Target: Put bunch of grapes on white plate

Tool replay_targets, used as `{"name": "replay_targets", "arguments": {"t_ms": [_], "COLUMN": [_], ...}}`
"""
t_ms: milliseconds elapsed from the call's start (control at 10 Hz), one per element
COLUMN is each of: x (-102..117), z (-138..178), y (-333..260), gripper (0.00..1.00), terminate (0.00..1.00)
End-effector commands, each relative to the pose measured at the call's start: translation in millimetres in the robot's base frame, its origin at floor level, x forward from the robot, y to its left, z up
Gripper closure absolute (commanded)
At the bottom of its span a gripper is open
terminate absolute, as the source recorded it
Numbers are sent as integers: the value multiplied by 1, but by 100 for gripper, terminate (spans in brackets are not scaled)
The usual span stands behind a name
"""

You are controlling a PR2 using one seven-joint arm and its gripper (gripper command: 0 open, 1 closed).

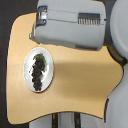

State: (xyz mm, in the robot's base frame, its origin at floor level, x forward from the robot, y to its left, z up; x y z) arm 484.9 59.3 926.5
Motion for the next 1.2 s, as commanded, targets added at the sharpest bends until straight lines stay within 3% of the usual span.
{"name": "replay_targets", "arguments": {"t_ms": [0, 1100], "x": [6, -9], "z": [11, 15], "y": [-106, -264], "gripper": [0, 0], "terminate": [0, 0]}}
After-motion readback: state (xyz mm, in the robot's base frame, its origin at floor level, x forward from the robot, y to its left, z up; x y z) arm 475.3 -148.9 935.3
